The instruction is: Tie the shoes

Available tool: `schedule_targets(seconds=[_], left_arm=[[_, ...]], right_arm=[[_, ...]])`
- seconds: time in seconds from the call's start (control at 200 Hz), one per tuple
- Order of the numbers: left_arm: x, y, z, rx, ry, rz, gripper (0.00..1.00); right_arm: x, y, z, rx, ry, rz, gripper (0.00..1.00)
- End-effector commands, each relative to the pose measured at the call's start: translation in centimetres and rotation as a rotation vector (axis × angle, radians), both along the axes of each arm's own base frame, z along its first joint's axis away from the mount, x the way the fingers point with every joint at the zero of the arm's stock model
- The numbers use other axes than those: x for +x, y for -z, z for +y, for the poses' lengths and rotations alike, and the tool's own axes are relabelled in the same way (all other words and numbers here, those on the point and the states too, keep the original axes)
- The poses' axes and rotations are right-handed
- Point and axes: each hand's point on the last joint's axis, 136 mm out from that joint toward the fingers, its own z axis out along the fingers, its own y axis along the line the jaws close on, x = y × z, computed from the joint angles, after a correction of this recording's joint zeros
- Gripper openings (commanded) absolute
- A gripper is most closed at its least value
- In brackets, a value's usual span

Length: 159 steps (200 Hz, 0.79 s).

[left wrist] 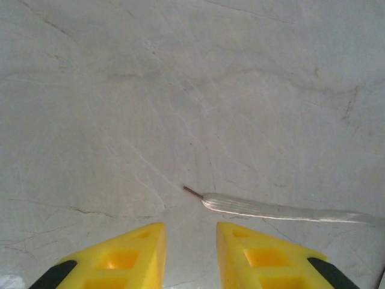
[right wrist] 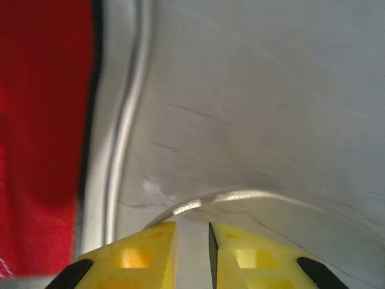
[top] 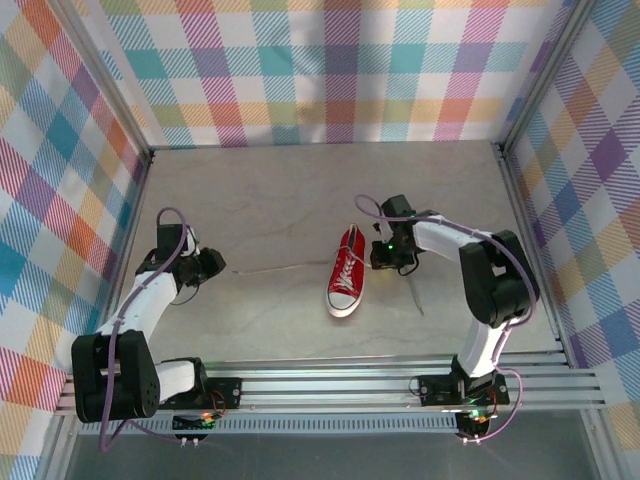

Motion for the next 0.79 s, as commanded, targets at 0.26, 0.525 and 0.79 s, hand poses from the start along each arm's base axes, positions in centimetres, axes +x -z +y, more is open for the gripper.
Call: schedule_targets(seconds=[0.26,0.525,0.79], left_arm=[[1.6,-4.2,-8.2,-0.012,0.395,-0.23,0.35],[2.1,-4.4,-18.1,0.171,0.952,-0.349,0.46],[3.1,2.2,-21.8,0.387,1.239,-0.169,0.53]], right_arm=[[0.0,-1.0,5.2,0.118,-0.072,0.005,0.22],[0.5,-3.3,2.6,0.011,-0.071,-0.102,0.27],[-0.2,-5.1,0.1,-0.011,-0.027,-0.16,0.34]])
